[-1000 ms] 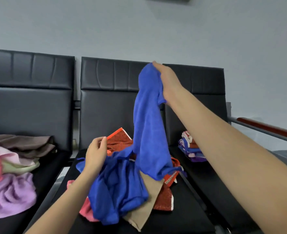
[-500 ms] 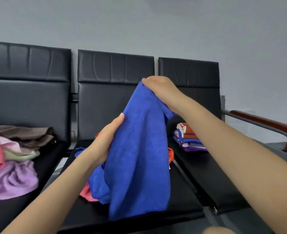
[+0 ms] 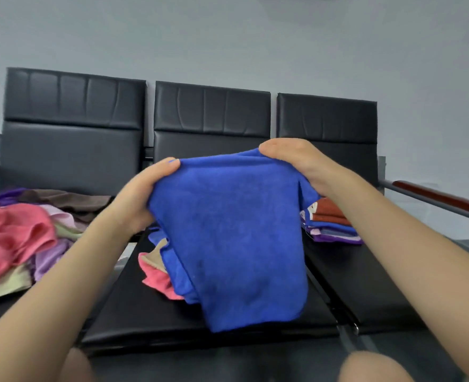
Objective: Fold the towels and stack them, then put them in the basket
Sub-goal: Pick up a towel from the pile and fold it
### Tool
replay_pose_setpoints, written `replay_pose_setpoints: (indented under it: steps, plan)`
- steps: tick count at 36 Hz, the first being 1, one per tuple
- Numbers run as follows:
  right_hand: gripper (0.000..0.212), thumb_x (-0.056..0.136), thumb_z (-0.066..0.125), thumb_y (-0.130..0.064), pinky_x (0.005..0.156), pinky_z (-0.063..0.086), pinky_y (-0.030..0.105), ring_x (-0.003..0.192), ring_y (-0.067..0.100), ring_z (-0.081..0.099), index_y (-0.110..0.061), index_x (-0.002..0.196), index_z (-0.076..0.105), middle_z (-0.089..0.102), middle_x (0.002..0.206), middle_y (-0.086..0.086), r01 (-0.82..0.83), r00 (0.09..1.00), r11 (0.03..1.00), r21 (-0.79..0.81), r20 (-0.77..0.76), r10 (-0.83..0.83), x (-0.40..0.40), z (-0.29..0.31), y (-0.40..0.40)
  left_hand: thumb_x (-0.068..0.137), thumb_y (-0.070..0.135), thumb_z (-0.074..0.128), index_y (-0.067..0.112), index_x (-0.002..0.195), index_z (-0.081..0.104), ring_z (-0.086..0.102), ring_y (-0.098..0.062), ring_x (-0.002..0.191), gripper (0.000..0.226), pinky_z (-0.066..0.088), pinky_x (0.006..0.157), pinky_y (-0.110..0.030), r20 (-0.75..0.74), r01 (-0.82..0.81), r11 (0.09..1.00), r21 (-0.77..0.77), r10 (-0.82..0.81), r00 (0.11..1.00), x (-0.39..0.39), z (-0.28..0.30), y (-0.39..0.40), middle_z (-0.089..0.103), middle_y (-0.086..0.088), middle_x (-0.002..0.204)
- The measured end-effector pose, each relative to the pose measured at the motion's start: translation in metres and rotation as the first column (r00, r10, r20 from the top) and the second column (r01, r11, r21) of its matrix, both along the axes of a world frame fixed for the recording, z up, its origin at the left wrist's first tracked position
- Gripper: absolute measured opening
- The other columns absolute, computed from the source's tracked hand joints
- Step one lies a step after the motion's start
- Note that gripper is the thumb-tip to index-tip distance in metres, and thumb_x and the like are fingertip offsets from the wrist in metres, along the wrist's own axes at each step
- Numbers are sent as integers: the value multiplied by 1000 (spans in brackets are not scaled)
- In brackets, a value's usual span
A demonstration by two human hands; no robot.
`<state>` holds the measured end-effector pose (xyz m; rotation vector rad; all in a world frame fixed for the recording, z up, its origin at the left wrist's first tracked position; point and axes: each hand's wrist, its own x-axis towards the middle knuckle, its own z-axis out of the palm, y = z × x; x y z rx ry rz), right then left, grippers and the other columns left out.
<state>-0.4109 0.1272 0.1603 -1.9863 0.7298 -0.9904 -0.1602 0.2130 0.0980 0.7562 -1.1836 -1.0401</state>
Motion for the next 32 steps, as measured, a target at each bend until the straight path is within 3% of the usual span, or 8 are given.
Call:
replay_pose_setpoints:
  steps: [6, 9, 12, 17, 24, 26, 30, 32]
  plan:
    - [12, 93, 62, -21, 67, 47, 21, 70, 8, 61, -16, 90, 72, 69, 78, -6, -41, 971, 999, 1, -237, 40, 1, -12, -4, 89, 38, 57, 18, 61, 76, 67, -9, 62, 39, 54, 59, -18, -102, -154, 986, 63, 160, 982, 18, 1, 2, 71, 3, 67]
    - [19, 94, 61, -23, 69, 47, 26, 74, 13, 61, -7, 95, 71, 69, 83, 1, 44, 952, 999, -6, -303, -44, 2, -34, -21, 78, 43, 65, 17, 71, 57, 56, -2, 51, 28, 45, 58, -22, 113, -272, 957, 103, 260, 959, 34, -10, -15, 60, 10, 56]
    - [30, 93, 62, -26, 70, 47, 28, 76, 16, 62, 2, 99, 68, 69, 87, 7, 130, 945, 988, 84, -312, -98, 1, -66, -44, 93, 24, 60, 23, 61, 48, 46, -3, 46, 34, 37, 47, -20, 240, -410, 906, 102, 378, 894, 51, -48, -38, 51, 12, 51]
    - [54, 83, 73, -31, 84, 45, 35, 92, 25, 61, 13, 113, 60, 69, 106, 19, 180, 981, 914, 364, -132, -140, -2, -120, -78, 91, 24, 64, 18, 66, 48, 44, -7, 51, 31, 35, 49, -22, 367, -549, 827, 123, 476, 799, 68, -87, -65, 51, 12, 52]
    - [65, 71, 82, -40, 110, 39, 42, 120, 31, 59, -4, 122, 63, 67, 120, 15, 35, 945, 809, 587, 245, -218, -2, -163, -125, 88, 26, 68, 13, 87, 63, 54, -11, 68, 15, 41, 59, -23, 426, -592, 800, 95, 505, 751, 77, -109, -102, 63, 1, 79]
    - [33, 86, 69, -24, 100, 46, 37, 117, 33, 60, -4, 110, 61, 69, 109, 13, 46, 905, 803, 594, 316, -286, 4, -166, -134, 89, 26, 67, 12, 92, 65, 56, -9, 68, 14, 42, 58, -22, 381, -610, 786, 104, 535, 754, 78, -113, -116, 64, 2, 81]
    - [60, 74, 71, -20, 78, 52, 31, 110, 32, 64, 4, 126, 55, 64, 118, 18, 115, 848, 801, 588, 363, -388, 13, -177, -164, 88, 26, 67, 13, 94, 65, 56, -9, 70, 14, 43, 59, -22, 296, -673, 726, 141, 617, 729, 84, -124, -144, 63, 4, 83]
    - [33, 83, 67, -8, 72, 53, 28, 88, 22, 68, -1, 114, 59, 65, 110, 15, 183, 831, 795, 578, 340, -439, 20, -187, -177, 88, 24, 66, 13, 93, 65, 56, -11, 73, 12, 45, 61, -23, 309, -695, 697, 177, 631, 711, 88, -135, -156, 64, 2, 85]
